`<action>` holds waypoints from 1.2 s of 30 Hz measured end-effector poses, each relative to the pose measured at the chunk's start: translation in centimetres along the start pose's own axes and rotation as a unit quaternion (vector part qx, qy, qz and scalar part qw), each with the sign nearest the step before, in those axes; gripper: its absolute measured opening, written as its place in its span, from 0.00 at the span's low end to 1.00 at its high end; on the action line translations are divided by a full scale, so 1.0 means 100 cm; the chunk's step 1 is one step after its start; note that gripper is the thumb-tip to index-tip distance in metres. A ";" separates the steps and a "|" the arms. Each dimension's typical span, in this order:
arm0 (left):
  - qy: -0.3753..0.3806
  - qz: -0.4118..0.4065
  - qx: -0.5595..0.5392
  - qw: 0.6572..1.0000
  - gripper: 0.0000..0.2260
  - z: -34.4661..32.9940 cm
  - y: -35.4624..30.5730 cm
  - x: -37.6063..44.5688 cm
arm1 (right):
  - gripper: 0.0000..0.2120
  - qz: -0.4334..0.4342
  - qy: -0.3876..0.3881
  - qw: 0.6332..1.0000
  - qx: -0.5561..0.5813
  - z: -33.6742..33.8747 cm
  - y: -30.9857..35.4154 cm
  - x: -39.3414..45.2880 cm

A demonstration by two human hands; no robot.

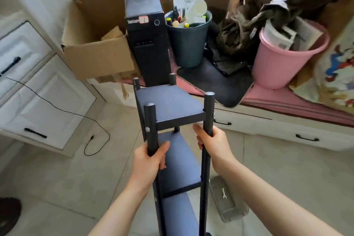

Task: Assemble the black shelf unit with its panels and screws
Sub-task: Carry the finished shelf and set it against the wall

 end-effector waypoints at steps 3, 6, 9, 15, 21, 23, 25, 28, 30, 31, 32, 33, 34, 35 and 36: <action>0.021 0.013 0.016 1.000 0.15 0.005 -0.049 -0.041 | 0.17 -0.002 -0.011 1.000 0.026 0.023 0.045 -0.041; 0.046 0.015 0.037 0.998 0.21 0.003 -0.102 -0.083 | 0.19 -0.018 -0.047 0.998 0.029 0.050 0.088 -0.084; 0.071 0.002 0.051 0.996 0.18 -0.002 -0.138 -0.121 | 0.18 -0.028 -0.095 0.994 0.046 0.083 0.117 -0.120; 0.224 0.016 0.054 0.973 0.09 -0.013 -0.171 -0.176 | 0.14 -0.026 -0.139 0.983 0.121 0.140 0.146 -0.178; 0.430 0.238 -0.158 0.856 0.20 -0.041 -0.185 -0.205 | 0.13 0.007 -0.156 0.975 0.156 0.213 0.156 -0.215; 0.391 0.282 -0.193 0.855 0.23 -0.059 -0.197 -0.203 | 0.14 0.017 -0.160 0.975 0.156 0.241 0.159 -0.225; 0.374 0.277 -0.211 0.860 0.26 -0.087 -0.219 -0.208 | 0.13 0.018 -0.165 0.973 0.158 0.270 0.161 -0.233; 0.361 0.273 -0.214 0.866 0.30 -0.144 -0.251 -0.227 | 0.10 0.012 -0.183 0.970 0.159 0.317 0.160 -0.242; 0.361 0.287 -0.211 0.862 0.26 -0.184 -0.265 -0.248 | 0.10 0.010 -0.189 0.968 0.162 0.349 0.155 -0.247; 0.369 0.289 -0.202 0.860 0.24 -0.204 -0.270 -0.260 | 0.11 0.009 -0.192 0.968 0.163 0.365 0.152 -0.249; 0.375 0.288 -0.184 0.862 0.22 -0.223 -0.272 -0.272 | 0.10 0.006 -0.195 0.967 0.165 0.382 0.148 -0.251; 0.376 0.286 -0.163 0.866 0.19 -0.243 -0.272 -0.284 | 0.10 0.004 -0.196 0.967 0.163 0.401 0.144 -0.254; 0.373 0.286 -0.146 0.870 0.16 -0.261 -0.269 -0.295 | 0.10 0.001 -0.196 0.968 0.159 0.418 0.140 -0.256; 0.368 0.289 -0.133 0.873 0.13 -0.278 -0.265 -0.306 | 0.11 -0.002 -0.196 0.968 0.154 0.437 0.136 -0.257; 0.365 0.294 -0.123 0.875 0.11 -0.296 -0.261 -0.318 | 0.11 -0.003 -0.199 0.968 0.150 0.457 0.132 -0.258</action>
Point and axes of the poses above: each hand's wrist, its own x-axis towards the middle knuckle, its own z-axis out of the back of the hand, y = z × x, the point moved 7 cm from there along x, towards the middle knuckle, and after that the axes turned 10 degrees about -y, right-handed, at the moved point
